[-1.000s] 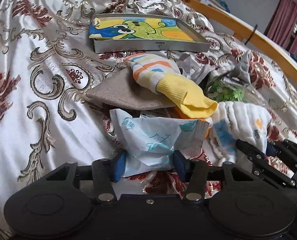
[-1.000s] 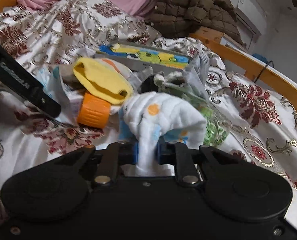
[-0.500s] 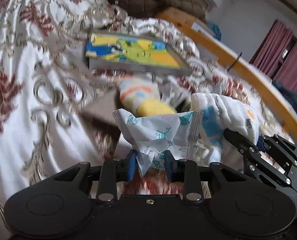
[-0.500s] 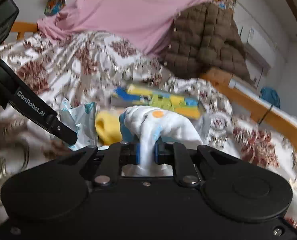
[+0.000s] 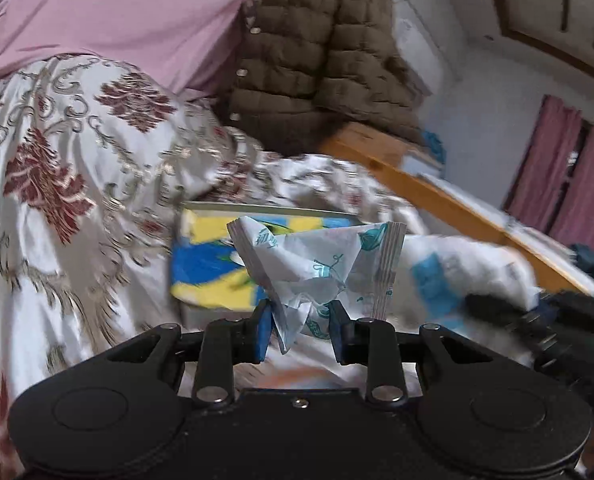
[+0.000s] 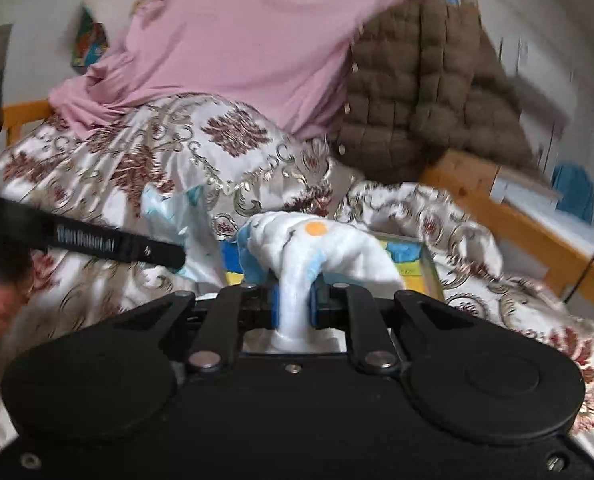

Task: Organize soft objects
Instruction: 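Carry both items into the metal tray and open both tools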

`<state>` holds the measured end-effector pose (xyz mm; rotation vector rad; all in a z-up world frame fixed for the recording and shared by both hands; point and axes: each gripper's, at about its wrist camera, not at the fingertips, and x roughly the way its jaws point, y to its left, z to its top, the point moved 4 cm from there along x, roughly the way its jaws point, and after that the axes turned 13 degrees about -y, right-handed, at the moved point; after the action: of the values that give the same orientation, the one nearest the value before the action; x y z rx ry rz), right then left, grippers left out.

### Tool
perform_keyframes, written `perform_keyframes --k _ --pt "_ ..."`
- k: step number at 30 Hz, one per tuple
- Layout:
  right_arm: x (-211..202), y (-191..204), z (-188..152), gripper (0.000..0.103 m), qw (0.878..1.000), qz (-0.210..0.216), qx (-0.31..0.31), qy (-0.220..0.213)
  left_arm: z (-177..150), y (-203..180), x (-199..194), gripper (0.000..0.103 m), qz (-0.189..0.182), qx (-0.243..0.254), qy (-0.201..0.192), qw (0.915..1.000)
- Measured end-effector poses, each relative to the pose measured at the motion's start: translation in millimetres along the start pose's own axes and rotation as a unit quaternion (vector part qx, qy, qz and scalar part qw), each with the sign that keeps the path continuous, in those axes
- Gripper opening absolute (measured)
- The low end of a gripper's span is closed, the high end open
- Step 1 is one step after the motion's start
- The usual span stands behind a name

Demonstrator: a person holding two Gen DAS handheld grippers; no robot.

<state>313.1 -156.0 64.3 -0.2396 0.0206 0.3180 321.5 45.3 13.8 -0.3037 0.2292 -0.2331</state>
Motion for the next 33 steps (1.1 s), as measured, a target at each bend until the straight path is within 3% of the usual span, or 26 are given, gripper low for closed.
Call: perform_keyframes --k 8,16,22,29,33 --pt "129 -46 17 0.008 0.998 -0.016 0.027 0.051 4 34 79 0.032 0.049 -0.004 0.0 0.9988" --pt "233 -71 -20 0.008 0.988 -0.041 0.079 0.123 -12 55 148 0.032 0.094 -0.033 0.054 0.9936" --pt "259 -78 -46 0.01 0.985 -0.054 0.077 0.148 -24 58 174 0.033 0.1 -0.022 0.094 0.9903" --pt "286 -72 -73 0.019 0.981 -0.052 0.081 0.17 -38 55 176 0.044 0.087 -0.02 0.118 0.989" --pt "272 -68 -78 0.045 0.981 -0.049 0.072 0.171 -34 55 173 0.055 0.092 -0.021 0.117 0.9887"
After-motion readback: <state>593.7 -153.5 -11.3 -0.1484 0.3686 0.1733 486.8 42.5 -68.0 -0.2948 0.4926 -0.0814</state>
